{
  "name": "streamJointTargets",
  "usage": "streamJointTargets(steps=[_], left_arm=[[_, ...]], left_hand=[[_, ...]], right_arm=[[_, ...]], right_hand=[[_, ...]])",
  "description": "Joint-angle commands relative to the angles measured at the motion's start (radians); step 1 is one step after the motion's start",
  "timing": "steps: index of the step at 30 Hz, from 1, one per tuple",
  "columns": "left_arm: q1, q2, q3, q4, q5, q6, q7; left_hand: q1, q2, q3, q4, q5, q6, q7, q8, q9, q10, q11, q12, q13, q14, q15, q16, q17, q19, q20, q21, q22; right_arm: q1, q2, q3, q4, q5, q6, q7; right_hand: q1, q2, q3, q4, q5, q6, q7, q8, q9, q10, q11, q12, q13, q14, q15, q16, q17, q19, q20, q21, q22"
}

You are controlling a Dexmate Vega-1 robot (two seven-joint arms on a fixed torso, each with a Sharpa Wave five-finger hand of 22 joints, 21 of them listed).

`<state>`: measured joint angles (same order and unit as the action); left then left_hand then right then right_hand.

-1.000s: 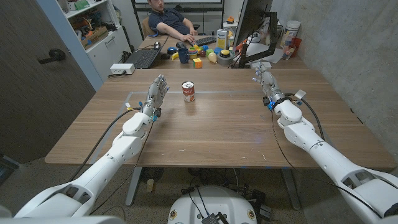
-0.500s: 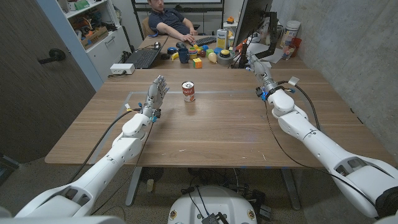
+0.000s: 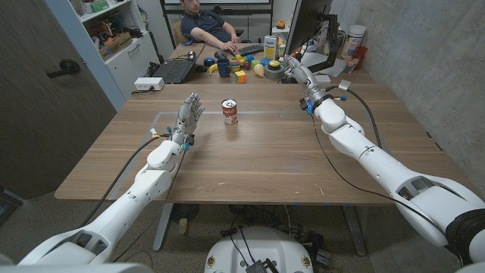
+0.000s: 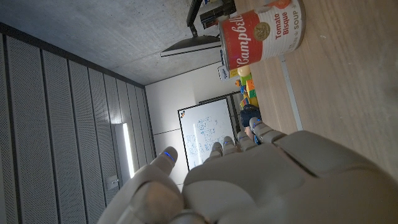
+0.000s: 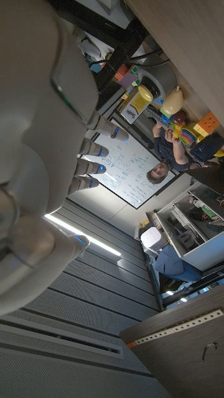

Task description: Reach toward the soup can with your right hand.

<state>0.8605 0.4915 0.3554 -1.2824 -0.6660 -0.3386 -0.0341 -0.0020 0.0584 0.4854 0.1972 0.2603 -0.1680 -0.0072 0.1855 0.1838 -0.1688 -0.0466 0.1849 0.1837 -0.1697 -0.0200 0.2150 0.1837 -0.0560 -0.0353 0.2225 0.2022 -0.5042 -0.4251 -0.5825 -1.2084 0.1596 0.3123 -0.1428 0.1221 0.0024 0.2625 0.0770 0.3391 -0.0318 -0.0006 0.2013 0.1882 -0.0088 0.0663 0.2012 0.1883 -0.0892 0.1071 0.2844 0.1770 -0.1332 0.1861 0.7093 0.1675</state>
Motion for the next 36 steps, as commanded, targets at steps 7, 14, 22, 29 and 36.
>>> streamJointTargets(steps=[7,14,22,29,36], left_arm=[[0.035,0.015,-0.016,-0.032,-0.009,-0.006,0.011],[0.052,0.020,-0.021,-0.047,-0.016,-0.005,0.014],[0.067,0.026,-0.028,-0.056,-0.020,-0.008,0.018],[0.077,0.032,-0.031,-0.065,-0.022,-0.007,0.018],[0.097,0.038,-0.040,-0.079,-0.027,-0.008,0.029]], left_hand=[[0.000,0.131,0.006,0.000,0.003,-0.108,-0.003,0.006,0.003,-0.099,-0.001,0.006,0.004,-0.059,0.000,0.005,0.002,-0.004,-0.011,0.005,0.003],[0.000,0.131,0.006,0.000,0.003,-0.107,-0.003,0.006,0.003,-0.100,-0.001,0.005,0.004,-0.059,0.001,0.004,0.002,-0.004,-0.011,0.005,0.003],[0.000,0.131,0.005,0.000,0.003,-0.107,-0.003,0.006,0.004,-0.099,-0.001,0.005,0.004,-0.059,0.001,0.004,0.002,-0.004,-0.010,0.005,0.003],[0.000,0.131,0.005,0.000,0.003,-0.107,-0.002,0.006,0.004,-0.099,-0.001,0.005,0.004,-0.059,0.001,0.004,0.002,-0.005,-0.010,0.004,0.003],[0.000,0.131,0.005,0.000,0.003,-0.107,-0.003,0.006,0.004,-0.098,-0.003,0.005,0.004,-0.059,0.000,0.004,0.002,-0.005,-0.010,0.004,0.003]], right_arm=[[0.103,0.048,-0.125,0.026,-0.231,-0.050,-0.059],[0.140,0.066,-0.179,0.028,-0.309,-0.083,-0.054],[0.190,0.096,-0.245,0.049,-0.409,-0.101,-0.063],[0.236,0.134,-0.304,0.097,-0.485,-0.103,-0.077],[0.271,0.157,-0.388,0.102,-0.628,-0.176,-0.114]], right_hand=[[0.030,-0.008,0.007,-0.022,-0.001,0.012,-0.011,0.007,0.002,0.011,-0.003,-0.001,0.003,0.012,0.001,-0.006,-0.001,0.004,0.012,-0.016,0.002],[0.051,-0.009,0.010,-0.036,0.000,0.018,-0.014,0.008,0.002,0.015,-0.007,-0.001,0.003,0.016,-0.001,-0.009,-0.001,0.013,0.017,-0.023,0.002],[0.079,-0.019,0.010,-0.056,0.001,0.018,-0.014,0.007,0.002,0.013,-0.015,-0.004,0.003,0.021,-0.005,-0.012,-0.001,0.022,0.023,-0.034,0.002],[0.099,-0.025,0.011,-0.069,0.002,0.017,-0.013,0.006,0.002,0.010,-0.019,-0.006,0.003,0.023,-0.007,-0.015,-0.001,0.027,0.025,-0.042,0.002],[0.131,-0.032,0.012,-0.091,0.005,0.016,-0.017,0.006,0.002,0.006,-0.025,-0.008,0.004,0.024,-0.006,-0.020,-0.001,0.034,0.027,-0.053,0.002]])
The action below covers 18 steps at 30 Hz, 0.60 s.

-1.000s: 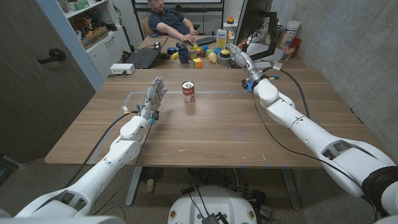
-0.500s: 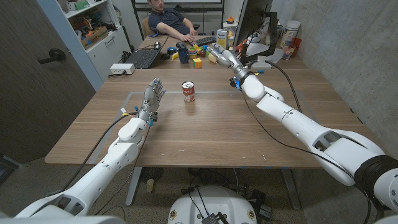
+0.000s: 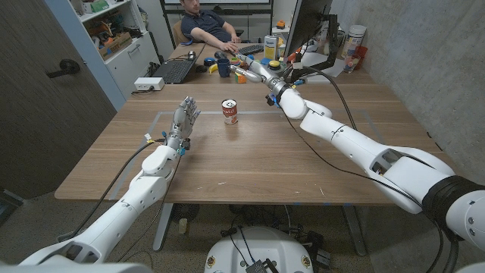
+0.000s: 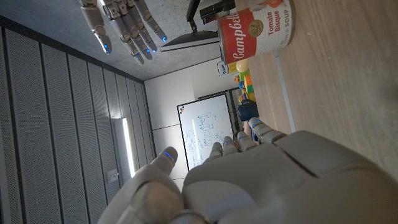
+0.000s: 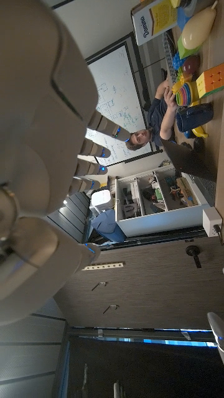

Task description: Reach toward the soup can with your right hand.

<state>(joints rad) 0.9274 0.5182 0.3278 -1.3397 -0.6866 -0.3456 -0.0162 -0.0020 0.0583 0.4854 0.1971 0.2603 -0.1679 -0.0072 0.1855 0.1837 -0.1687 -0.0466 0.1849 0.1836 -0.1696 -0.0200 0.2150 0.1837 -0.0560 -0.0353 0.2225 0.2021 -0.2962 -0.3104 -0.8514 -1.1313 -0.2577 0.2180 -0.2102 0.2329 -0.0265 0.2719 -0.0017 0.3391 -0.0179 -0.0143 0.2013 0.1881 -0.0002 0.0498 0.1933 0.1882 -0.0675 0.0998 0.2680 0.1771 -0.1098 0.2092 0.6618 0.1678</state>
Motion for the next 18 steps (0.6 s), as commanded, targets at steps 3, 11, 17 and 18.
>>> streamJointTargets(steps=[3,11,17,18], left_arm=[[0.037,0.014,-0.015,-0.026,-0.008,0.000,0.015],[0.049,0.019,-0.019,-0.037,-0.010,0.002,0.021],[0.056,0.022,-0.024,-0.042,-0.010,0.002,0.028],[0.057,0.022,-0.024,-0.043,-0.010,0.003,0.029]], left_hand=[[0.000,0.131,0.005,0.000,0.003,-0.106,-0.002,0.006,0.004,-0.098,-0.001,0.005,0.004,-0.059,0.000,0.004,0.002,-0.005,-0.009,0.004,0.003],[0.000,0.130,0.004,0.000,0.003,-0.106,-0.002,0.006,0.004,-0.097,-0.002,0.005,0.004,-0.059,0.000,0.004,0.002,-0.006,-0.010,0.004,0.003],[-0.001,0.130,0.003,0.000,0.003,-0.106,-0.002,0.006,0.004,-0.097,-0.002,0.005,0.004,-0.059,0.001,0.003,0.002,-0.006,-0.009,0.004,0.003],[-0.001,0.130,0.003,0.000,0.003,-0.106,-0.002,0.006,0.004,-0.097,-0.002,0.005,0.004,-0.059,0.000,0.003,0.002,-0.006,-0.010,0.004,0.003]], right_arm=[[0.074,0.051,-0.153,0.025,-0.260,-0.110,-0.050],[0.108,0.106,-0.231,0.093,-0.333,-0.132,-0.059],[0.133,0.139,-0.270,0.153,-0.358,-0.125,-0.075],[0.138,0.143,-0.275,0.162,-0.360,-0.124,-0.078]], right_hand=[[0.031,-0.004,0.004,-0.018,0.007,0.000,-0.004,0.006,0.003,-0.003,-0.010,0.000,0.004,0.001,0.000,-0.006,-0.001,0.012,0.004,-0.009,0.002],[0.059,-0.004,0.007,-0.035,0.012,-0.001,-0.004,0.006,0.003,-0.009,-0.011,-0.003,0.004,0.001,0.000,-0.011,-0.001,0.017,0.004,-0.020,0.002],[0.078,-0.007,0.005,-0.046,0.016,-0.001,-0.023,0.005,0.003,-0.017,-0.014,-0.005,0.004,-0.003,-0.004,-0.016,-0.001,0.024,0.005,-0.030,0.002],[0.083,-0.009,0.004,-0.049,0.018,0.001,-0.034,0.005,0.003,-0.019,-0.020,-0.005,0.004,-0.002,-0.004,-0.018,-0.001,0.027,0.005,-0.033,0.002]])
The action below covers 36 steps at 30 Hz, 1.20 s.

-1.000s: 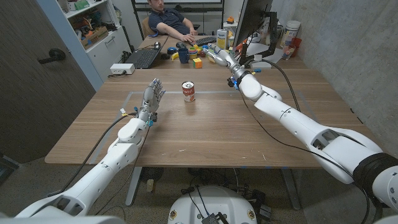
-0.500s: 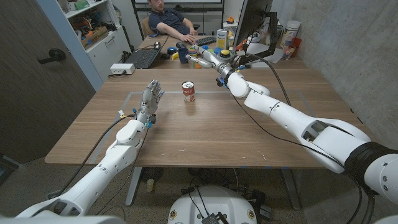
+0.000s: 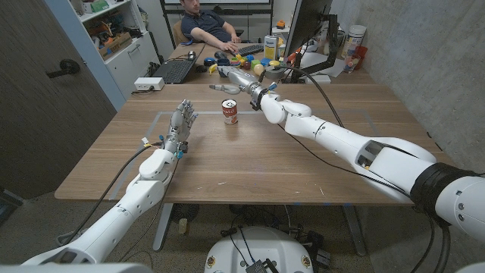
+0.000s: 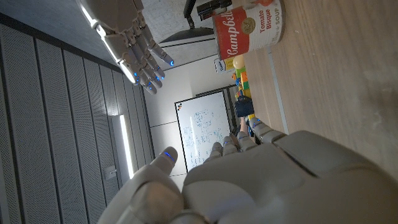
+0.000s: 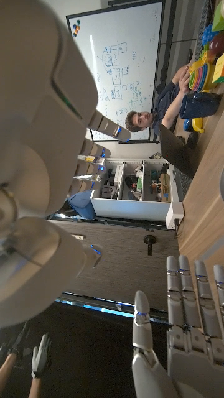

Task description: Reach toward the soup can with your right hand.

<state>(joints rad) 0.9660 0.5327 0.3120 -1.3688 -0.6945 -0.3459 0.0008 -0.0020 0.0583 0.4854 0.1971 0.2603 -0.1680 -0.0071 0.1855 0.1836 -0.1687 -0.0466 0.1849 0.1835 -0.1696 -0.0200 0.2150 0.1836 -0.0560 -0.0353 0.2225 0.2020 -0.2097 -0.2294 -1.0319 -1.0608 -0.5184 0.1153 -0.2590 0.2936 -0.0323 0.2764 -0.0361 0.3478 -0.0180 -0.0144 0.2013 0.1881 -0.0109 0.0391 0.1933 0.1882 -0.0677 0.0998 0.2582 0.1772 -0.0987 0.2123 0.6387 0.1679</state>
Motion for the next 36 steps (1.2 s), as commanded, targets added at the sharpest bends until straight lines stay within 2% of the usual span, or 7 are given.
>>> streamJointTargets(steps=[1,6,7,11,17,29,36], left_arm=[[0.019,0.007,-0.009,-0.014,-0.002,0.003,0.013],[0.019,0.005,-0.010,-0.009,-0.004,0.001,0.013],[0.019,0.004,-0.010,-0.007,-0.004,0.000,0.013],[0.015,0.001,-0.009,-0.001,-0.005,-0.003,0.010],[0.014,-0.002,-0.008,0.002,-0.004,-0.002,0.010],[0.024,0.003,-0.009,-0.013,0.000,0.005,0.027],[0.026,0.002,-0.009,-0.013,-0.001,0.007,0.028]], left_hand=[[-0.001,0.130,0.003,0.000,0.003,-0.107,-0.002,0.006,0.004,-0.098,-0.002,0.005,0.004,-0.059,0.000,0.003,0.002,-0.006,-0.009,0.004,0.003],[-0.001,0.130,0.003,0.000,0.003,-0.106,-0.002,0.006,0.004,-0.098,-0.002,0.005,0.004,-0.059,0.001,0.003,0.002,-0.006,-0.009,0.004,0.003],[-0.001,0.130,0.003,0.000,0.003,-0.105,-0.003,0.006,0.004,-0.097,-0.002,0.005,0.004,-0.058,0.000,0.004,0.002,-0.006,-0.010,0.004,0.003],[-0.001,0.129,0.002,0.000,0.003,-0.105,-0.002,0.006,0.004,-0.097,-0.002,0.005,0.004,-0.058,0.000,0.004,0.002,-0.006,-0.010,0.004,0.003],[-0.002,0.129,0.001,0.001,0.003,-0.104,-0.002,0.006,0.004,-0.096,-0.002,0.005,0.004,-0.058,0.001,0.004,0.002,-0.006,-0.010,0.004,0.003],[-0.002,0.129,0.000,0.001,0.003,-0.105,-0.003,0.006,0.004,-0.096,0.000,0.005,0.004,-0.059,0.001,0.003,0.002,-0.006,-0.009,0.004,0.003],[-0.002,0.130,0.000,0.001,0.003,-0.105,-0.001,0.006,0.004,-0.097,0.000,0.004,0.004,-0.059,0.002,0.003,0.002,-0.006,-0.009,0.004,0.003]], right_arm=[[0.055,0.064,-0.099,0.098,-0.103,-0.022,-0.030],[0.069,0.071,-0.127,0.102,-0.138,-0.084,-0.019],[0.073,0.074,-0.133,0.107,-0.146,-0.094,-0.020],[0.094,0.086,-0.163,0.130,-0.179,-0.143,-0.009],[0.127,0.118,-0.207,0.201,-0.208,-0.173,-0.009],[0.195,0.249,-0.298,0.449,-0.180,-0.162,0.042],[0.210,0.272,-0.325,0.494,-0.153,-0.159,0.043]], right_hand=[[0.027,-0.004,-0.002,-0.017,0.010,0.006,-0.046,0.006,0.004,-0.009,-0.009,-0.005,0.004,-0.002,-0.005,-0.009,-0.001,0.018,0.002,-0.014,0.002],[0.042,-0.021,-0.024,-0.027,0.015,0.030,-0.141,0.007,0.003,-0.001,-0.026,-0.001,0.004,0.011,-0.009,-0.015,0.000,0.047,0.003,-0.037,0.003],[0.042,-0.026,-0.032,-0.028,0.015,0.035,-0.161,0.007,0.003,0.000,-0.041,-0.001,0.005,0.016,-0.010,-0.016,0.000,0.056,0.004,-0.042,0.004],[0.042,-0.036,-0.046,-0.029,0.015,0.047,-0.193,0.007,0.003,-0.005,-0.060,-0.003,0.005,0.031,-0.011,-0.014,0.000,0.077,0.004,-0.049,0.005],[0.044,-0.042,-0.053,-0.031,0.016,0.046,-0.195,0.005,0.003,-0.011,-0.067,-0.004,0.005,0.032,-0.010,-0.016,0.000,0.088,0.004,-0.052,0.005],[0.056,-0.047,-0.069,-0.036,0.022,0.017,-0.191,-0.009,0.004,-0.033,-0.076,-0.010,0.006,0.030,-0.015,-0.025,0.000,0.121,0.004,-0.067,0.005],[0.062,-0.046,-0.074,-0.037,0.024,0.008,-0.200,-0.010,0.005,-0.036,-0.078,-0.008,0.006,0.035,-0.016,-0.026,0.000,0.137,0.004,-0.071,0.005]])
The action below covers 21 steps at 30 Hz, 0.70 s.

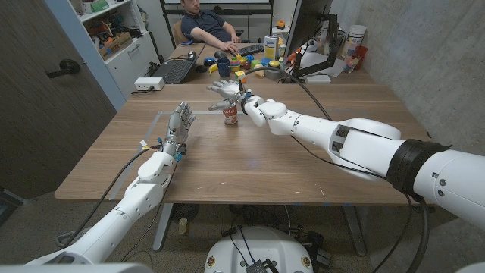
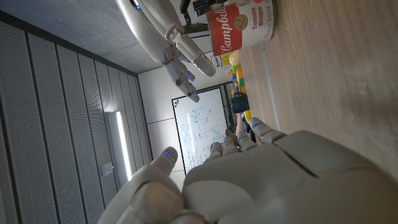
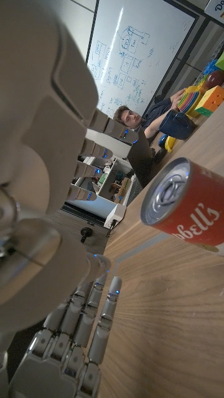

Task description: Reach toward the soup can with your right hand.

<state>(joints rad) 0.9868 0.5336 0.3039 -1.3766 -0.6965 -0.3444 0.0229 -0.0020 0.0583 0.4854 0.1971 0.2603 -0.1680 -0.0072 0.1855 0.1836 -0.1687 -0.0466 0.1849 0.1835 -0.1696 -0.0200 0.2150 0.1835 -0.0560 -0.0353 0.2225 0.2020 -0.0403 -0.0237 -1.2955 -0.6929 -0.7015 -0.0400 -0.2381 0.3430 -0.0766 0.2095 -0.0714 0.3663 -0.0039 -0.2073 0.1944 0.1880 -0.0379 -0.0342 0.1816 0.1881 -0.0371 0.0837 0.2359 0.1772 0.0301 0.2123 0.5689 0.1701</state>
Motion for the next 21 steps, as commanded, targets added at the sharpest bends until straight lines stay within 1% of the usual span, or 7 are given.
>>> streamJointTargets(steps=[1,5,11,14,19,21], left_arm=[[0.005,0.001,-0.001,-0.005,0.001,0.006,0.006],[0.002,0.000,0.000,-0.001,0.001,0.006,0.004],[-0.002,-0.002,0.001,0.004,0.001,0.006,0.002],[-0.002,-0.002,0.001,0.004,-0.001,0.009,0.004],[-0.001,-0.003,0.000,0.006,-0.002,0.007,0.002],[-0.001,-0.003,0.000,0.006,-0.002,0.007,0.003]], left_hand=[[-0.002,0.130,0.000,0.001,0.004,-0.105,-0.002,0.006,0.004,-0.097,0.000,0.004,0.004,-0.059,0.002,0.003,0.002,-0.006,-0.008,0.004,0.003],[-0.002,0.131,0.000,0.001,0.004,-0.104,-0.001,0.006,0.004,-0.097,0.000,0.004,0.004,-0.059,0.001,0.003,0.002,-0.006,-0.009,0.004,0.003],[-0.002,0.131,0.000,0.001,0.004,-0.105,-0.001,0.006,0.004,-0.097,0.001,0.004,0.004,-0.058,0.001,0.003,0.002,-0.006,-0.009,0.004,0.003],[-0.002,0.131,0.000,0.001,0.004,-0.105,-0.002,0.006,0.004,-0.097,0.000,0.004,0.004,-0.059,0.002,0.003,0.002,-0.006,-0.009,0.004,0.003],[-0.002,0.131,-0.001,0.001,0.004,-0.105,-0.002,0.006,0.004,-0.097,0.000,0.004,0.004,-0.058,0.003,0.003,0.002,-0.006,-0.009,0.004,0.003],[-0.002,0.131,-0.001,0.001,0.004,-0.105,-0.001,0.006,0.004,-0.097,0.000,0.004,0.004,-0.059,0.003,0.003,0.002,-0.007,-0.008,0.004,0.003]], right_arm=[[0.042,0.067,-0.066,0.127,0.031,-0.005,0.020],[0.040,0.045,-0.074,0.093,0.037,-0.016,0.026],[0.032,0.019,-0.074,0.060,0.048,-0.018,0.032],[0.030,0.013,-0.074,0.051,0.051,-0.020,0.038],[0.030,0.012,-0.076,0.052,0.054,-0.018,0.047],[0.030,0.012,-0.077,0.053,0.054,-0.018,0.047]], right_hand=[[0.013,-0.002,-0.008,-0.002,0.006,-0.007,-0.007,-0.004,0.005,-0.010,-0.005,0.003,0.006,0.005,-0.001,-0.004,0.000,0.009,0.004,-0.002,0.003],[0.016,-0.001,-0.010,-0.003,0.007,-0.009,-0.010,-0.004,0.005,-0.010,-0.006,0.004,0.006,0.008,0.000,-0.004,0.000,0.019,0.004,-0.003,0.003],[0.023,-0.001,-0.016,-0.004,0.010,0.002,-0.011,0.003,0.006,-0.002,-0.009,0.009,0.006,0.027,-0.011,0.000,0.000,0.041,0.003,-0.007,0.004],[0.031,0.001,-0.022,-0.006,0.013,0.015,-0.011,0.008,0.006,0.013,-0.016,0.014,0.006,0.047,-0.014,0.005,0.000,0.065,0.003,-0.010,0.004],[0.040,0.005,-0.026,-0.009,0.018,0.031,-0.011,0.014,0.007,0.025,-0.021,0.017,0.006,0.061,-0.017,0.006,0.000,0.091,0.003,-0.012,0.004],[0.042,0.005,-0.027,-0.009,0.018,0.032,-0.011,0.014,0.007,0.026,-0.020,0.017,0.006,0.063,-0.018,0.006,0.000,0.095,0.003,-0.012,0.004]])
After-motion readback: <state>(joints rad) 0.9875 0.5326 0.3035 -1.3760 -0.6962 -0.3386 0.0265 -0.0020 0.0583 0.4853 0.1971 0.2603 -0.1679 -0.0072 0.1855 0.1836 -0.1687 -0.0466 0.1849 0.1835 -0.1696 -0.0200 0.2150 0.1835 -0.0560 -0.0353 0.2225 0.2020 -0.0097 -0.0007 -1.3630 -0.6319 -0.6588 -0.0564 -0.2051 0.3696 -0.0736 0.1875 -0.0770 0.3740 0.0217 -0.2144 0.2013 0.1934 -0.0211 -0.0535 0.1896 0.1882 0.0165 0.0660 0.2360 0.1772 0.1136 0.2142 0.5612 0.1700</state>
